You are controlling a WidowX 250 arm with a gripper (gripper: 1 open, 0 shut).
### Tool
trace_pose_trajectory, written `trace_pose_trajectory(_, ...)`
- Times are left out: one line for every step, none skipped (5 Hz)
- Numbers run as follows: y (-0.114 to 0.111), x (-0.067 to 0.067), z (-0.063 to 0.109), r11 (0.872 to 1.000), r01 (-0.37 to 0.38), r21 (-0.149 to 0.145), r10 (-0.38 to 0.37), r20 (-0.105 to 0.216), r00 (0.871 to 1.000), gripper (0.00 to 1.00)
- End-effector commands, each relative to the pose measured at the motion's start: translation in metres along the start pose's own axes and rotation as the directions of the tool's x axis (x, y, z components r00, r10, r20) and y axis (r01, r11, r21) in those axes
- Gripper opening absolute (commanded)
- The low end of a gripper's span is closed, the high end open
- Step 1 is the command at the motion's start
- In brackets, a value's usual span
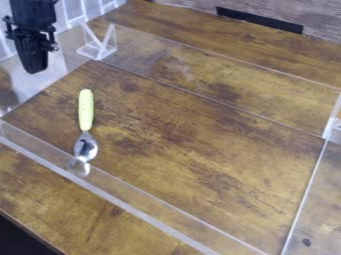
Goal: Move the green spoon to the left
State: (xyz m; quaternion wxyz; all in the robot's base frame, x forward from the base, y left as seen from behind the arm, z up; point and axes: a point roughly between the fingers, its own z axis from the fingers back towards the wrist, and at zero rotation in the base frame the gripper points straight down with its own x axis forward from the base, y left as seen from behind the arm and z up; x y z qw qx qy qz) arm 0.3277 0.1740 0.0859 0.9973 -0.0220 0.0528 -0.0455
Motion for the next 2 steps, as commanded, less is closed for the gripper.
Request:
trace_pose_trajectory(0.014,-0.001,0.019,0.999,-0.032,0.034,0.031,0.052,0.998,0.00)
trace_pose_trajectory(0.025,-0.003,0.013,0.998,-0.054,0.026,0.052,0.047,0.998,0.00)
